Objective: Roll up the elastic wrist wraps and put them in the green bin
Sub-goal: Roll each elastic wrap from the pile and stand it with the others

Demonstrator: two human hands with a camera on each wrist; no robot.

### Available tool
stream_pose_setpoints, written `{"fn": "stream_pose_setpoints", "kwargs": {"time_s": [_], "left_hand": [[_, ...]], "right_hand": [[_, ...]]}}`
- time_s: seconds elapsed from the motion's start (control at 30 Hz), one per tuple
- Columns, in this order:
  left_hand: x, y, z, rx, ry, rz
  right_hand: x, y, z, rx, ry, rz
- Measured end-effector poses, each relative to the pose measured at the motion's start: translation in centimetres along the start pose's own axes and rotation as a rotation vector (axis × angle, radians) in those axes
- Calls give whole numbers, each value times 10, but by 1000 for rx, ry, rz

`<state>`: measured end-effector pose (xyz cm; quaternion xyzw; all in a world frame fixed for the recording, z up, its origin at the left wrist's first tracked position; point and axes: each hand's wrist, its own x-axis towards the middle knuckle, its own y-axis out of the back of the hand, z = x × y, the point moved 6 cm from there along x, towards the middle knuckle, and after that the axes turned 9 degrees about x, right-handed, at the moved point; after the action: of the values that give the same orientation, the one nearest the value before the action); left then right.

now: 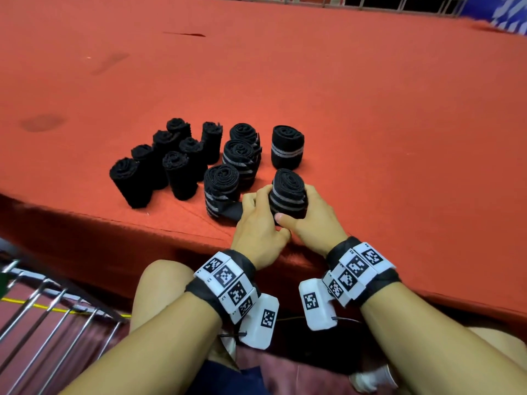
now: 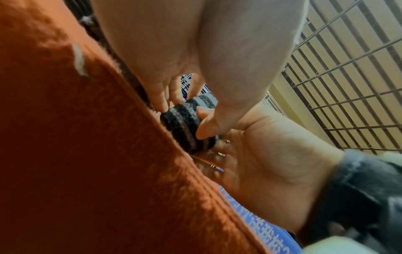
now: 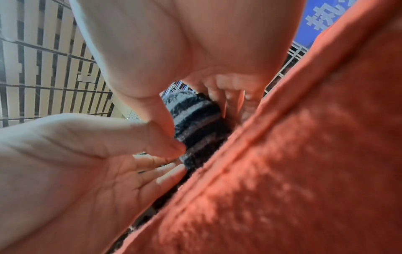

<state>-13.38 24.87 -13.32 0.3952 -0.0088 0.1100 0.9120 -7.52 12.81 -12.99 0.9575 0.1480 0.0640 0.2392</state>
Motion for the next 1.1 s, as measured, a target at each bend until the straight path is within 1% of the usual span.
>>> {"fn": "stream_pose_setpoints", "kwargs": {"time_s": [0.1, 0.17, 0.23, 0.33, 0.4, 0.47, 0.6, 0.73, 0.83, 1.1], "left_hand": [[0, 8, 0, -14, 24, -20], [0, 18, 1, -23, 12, 27], [0, 34, 4, -35, -5, 120], [2, 65, 6, 28, -41, 313], [5, 83, 4, 116, -18, 414], [8, 94, 1, 182, 29, 454], [13, 98, -5, 271, 112, 423], [19, 92, -14, 325, 195, 312], [21, 89, -19, 314, 215, 284], [22, 89, -27, 284, 230, 257]], "right_hand": [[1, 2, 0, 1, -7, 2], [1, 5, 2, 1, -10, 20], [2, 8, 2, -19, -12, 38], [4, 12, -4, -69, -8, 62], [5, 15, -13, -98, 20, 81], [6, 16, -21, -115, 47, 88], [8, 16, -33, -177, 101, 106], [15, 13, -42, -266, 132, 82], [19, 8, -47, -307, 137, 58], [23, -4, -45, -371, 66, -11]]}}
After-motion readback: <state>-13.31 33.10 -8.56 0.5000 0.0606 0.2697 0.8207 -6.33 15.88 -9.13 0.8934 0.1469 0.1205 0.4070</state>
